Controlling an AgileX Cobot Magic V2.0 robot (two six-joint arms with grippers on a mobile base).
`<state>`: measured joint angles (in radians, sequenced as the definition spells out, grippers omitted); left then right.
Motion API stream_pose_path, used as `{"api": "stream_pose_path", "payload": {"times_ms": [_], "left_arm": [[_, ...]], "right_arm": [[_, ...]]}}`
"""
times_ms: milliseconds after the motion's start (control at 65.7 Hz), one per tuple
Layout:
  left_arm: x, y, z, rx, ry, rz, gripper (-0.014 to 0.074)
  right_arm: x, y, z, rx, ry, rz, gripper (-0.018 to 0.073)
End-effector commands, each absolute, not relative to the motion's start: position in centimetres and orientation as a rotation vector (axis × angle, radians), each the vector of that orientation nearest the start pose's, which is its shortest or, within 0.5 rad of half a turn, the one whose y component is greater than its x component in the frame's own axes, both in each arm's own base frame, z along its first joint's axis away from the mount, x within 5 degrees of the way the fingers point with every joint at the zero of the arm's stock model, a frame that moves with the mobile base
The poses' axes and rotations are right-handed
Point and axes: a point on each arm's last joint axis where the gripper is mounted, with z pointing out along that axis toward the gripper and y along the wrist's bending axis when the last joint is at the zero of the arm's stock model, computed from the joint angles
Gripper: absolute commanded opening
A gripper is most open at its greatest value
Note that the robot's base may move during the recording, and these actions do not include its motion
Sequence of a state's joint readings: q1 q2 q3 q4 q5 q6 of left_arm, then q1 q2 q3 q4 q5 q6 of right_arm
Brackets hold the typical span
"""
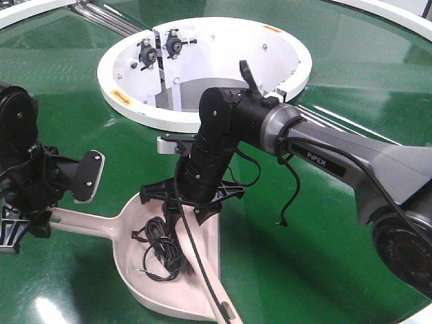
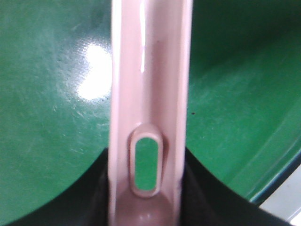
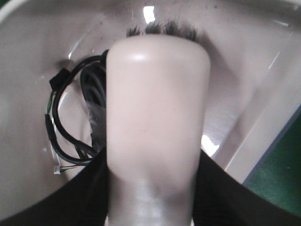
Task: Clean and inspect green conveyor with broom and dustpan
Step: 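Sweep the black cable into the dustpan with the brush, right gripper, then carry the brush with the right gripper back to its starting spot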
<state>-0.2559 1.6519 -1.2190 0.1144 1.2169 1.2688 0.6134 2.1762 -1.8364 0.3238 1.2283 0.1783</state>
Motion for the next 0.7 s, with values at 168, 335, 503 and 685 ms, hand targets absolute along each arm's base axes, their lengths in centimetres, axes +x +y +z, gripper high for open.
{"api": "stream_pose_path", "payload": {"times_ms": [168,335,503,685], "left_arm": [[29.5,-7.3,26.3,2.2,2.215,0.159,-0.0024],[29.5,-7.3,26.3,2.2,2.215,0.159,-0.0024],[29.5,-7.3,26.3,2.2,2.215,0.159,-0.0023],[29.5,-7.3,26.3,2.2,2.215,0.159,-0.0023]], "right_arm": [[34.3,26.3,26.8,-0.547,2.982,0.501,-0.0006],[33.8,22.9,28.2,-0.504,2.968,0.403,-0.0005],[33.6,18.4,28.9,-0.396,2.988,0.348,-0.0005],[33.1,14.0,28.6,-0.309,3.018,0.299,-0.0005]]}}
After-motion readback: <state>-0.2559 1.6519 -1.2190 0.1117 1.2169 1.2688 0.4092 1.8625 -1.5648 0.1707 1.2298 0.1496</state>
